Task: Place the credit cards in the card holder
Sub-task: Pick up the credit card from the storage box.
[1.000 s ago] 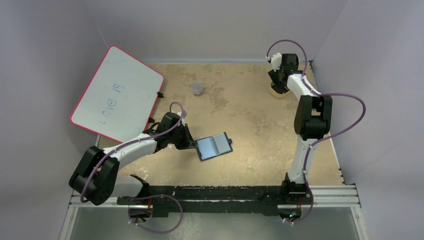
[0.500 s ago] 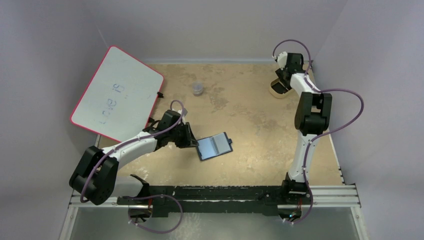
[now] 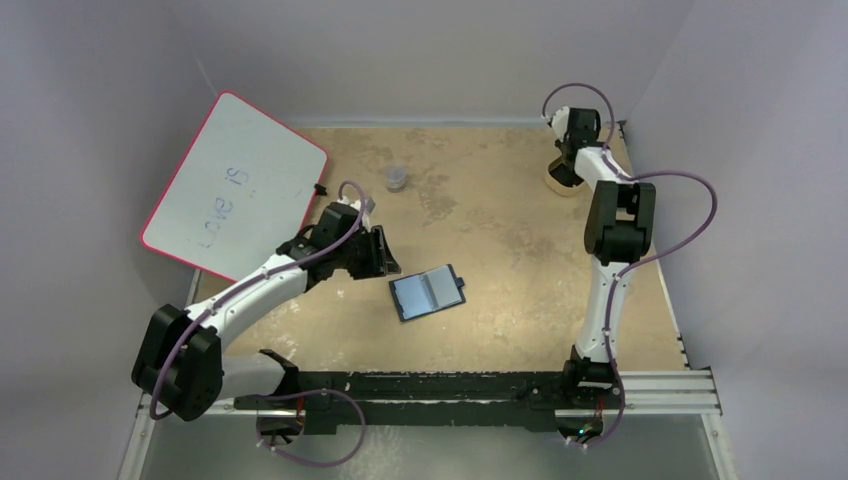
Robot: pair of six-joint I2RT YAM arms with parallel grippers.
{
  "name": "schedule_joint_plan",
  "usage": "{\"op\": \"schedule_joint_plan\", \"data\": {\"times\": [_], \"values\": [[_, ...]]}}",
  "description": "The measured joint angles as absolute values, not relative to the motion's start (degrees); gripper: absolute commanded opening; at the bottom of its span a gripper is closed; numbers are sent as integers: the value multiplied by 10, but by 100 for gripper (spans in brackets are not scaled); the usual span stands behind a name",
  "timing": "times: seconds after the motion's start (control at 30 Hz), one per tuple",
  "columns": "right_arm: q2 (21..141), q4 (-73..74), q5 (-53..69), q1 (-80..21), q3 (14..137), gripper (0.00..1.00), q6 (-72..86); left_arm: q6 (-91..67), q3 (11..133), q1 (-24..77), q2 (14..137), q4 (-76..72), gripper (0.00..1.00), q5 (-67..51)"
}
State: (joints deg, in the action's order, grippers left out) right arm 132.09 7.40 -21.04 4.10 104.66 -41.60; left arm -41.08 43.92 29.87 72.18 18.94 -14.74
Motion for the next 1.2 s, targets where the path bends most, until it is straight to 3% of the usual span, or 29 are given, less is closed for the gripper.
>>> {"op": "schedule_joint_plan", "data": {"times": [0.23,0.47,0.77,1.07,1.2], "values": [[1321,61,-255,42,1053,32,-429,-412,438,298,715,190,42,-147],[1321,64,-259,41,1055,1,-433,-411,436,298,708,190,42,-146],[1306,123,-207,33,1081,0,-372,-412,432,298,704,190,42,-142],[1214,199,-123,-2,1071,0,-220,-415,424,298,696,186,42,-131],[1132,193,-88,-7,994,0,-117,-425,397,297,682,180,42,-115]]}}
